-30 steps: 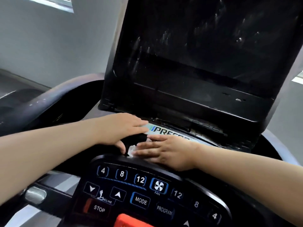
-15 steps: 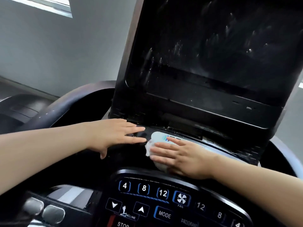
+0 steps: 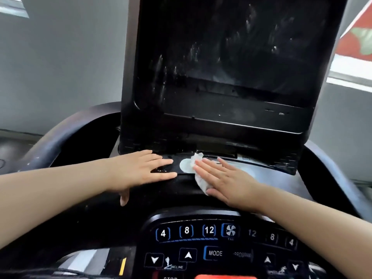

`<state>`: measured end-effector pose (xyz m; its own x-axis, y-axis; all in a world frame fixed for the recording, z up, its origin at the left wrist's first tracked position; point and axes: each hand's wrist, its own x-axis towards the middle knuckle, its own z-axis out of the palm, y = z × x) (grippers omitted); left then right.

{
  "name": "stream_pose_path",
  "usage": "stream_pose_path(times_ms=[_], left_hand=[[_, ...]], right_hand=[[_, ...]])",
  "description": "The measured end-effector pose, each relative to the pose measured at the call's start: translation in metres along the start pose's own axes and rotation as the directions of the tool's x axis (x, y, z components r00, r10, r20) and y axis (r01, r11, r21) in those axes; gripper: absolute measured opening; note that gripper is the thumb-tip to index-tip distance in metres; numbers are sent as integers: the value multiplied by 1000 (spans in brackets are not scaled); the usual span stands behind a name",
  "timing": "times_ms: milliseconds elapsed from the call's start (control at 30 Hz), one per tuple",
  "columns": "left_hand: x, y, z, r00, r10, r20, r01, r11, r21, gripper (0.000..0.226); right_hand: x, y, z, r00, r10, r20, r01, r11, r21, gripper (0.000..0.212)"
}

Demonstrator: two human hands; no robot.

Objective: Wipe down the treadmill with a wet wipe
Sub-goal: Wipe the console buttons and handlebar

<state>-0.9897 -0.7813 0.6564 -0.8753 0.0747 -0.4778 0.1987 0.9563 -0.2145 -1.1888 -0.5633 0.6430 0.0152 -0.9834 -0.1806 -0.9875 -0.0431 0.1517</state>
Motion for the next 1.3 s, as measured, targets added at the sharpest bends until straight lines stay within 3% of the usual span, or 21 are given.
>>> stream_pose_path(times_ms=[133, 200, 267, 400, 633, 767, 833, 933, 1033, 1200, 1300], left_hand=[[1, -2, 2, 1000, 11, -20, -11, 1000, -5, 138], [1, -3, 1, 1000, 9, -25, -9, 1000, -5, 139], [2, -3, 1, 1000, 11, -21, -11, 1000, 4, 139], [2, -4, 0, 999, 22, -24, -22, 1000, 7, 139], [5, -7, 2, 997, 52, -58, -52, 999, 4, 139], [5, -8, 2, 997, 51, -51, -52, 999, -8, 138], [5, -7, 2, 998, 49, -50, -50, 999, -10, 138], [4, -7, 1, 998, 48, -46, -49, 999, -14, 139], [5, -8, 3, 997, 55, -59, -56, 998, -8, 140], [6, -10, 5, 996, 59, -65, -61, 998, -22, 139], [5, -8, 4, 997, 52, -55, -53, 998, -24, 139]], right_hand=[[-40, 22, 0, 981, 174, 90, -177, 984, 18, 77], [-40, 22, -4, 946, 283, 158, -297, 953, 68, 74], [-16, 9, -9, 930, 339, 139, -357, 924, 135, 71], [28, -19, -21, 947, 304, 107, -322, 901, 291, 57], [7, -3, -27, 886, 443, 137, -464, 855, 231, 52], [41, -31, -25, 916, 389, 101, -398, 846, 355, 51], [39, -27, -26, 922, 372, 108, -387, 869, 308, 52], [18, -7, -29, 870, 464, 169, -490, 852, 185, 51], [14, -3, -33, 810, 560, 175, -586, 789, 188, 47], [53, -36, -29, 880, 472, 48, -461, 826, 323, 43], [42, -27, -26, 882, 468, 59, -458, 818, 347, 41]])
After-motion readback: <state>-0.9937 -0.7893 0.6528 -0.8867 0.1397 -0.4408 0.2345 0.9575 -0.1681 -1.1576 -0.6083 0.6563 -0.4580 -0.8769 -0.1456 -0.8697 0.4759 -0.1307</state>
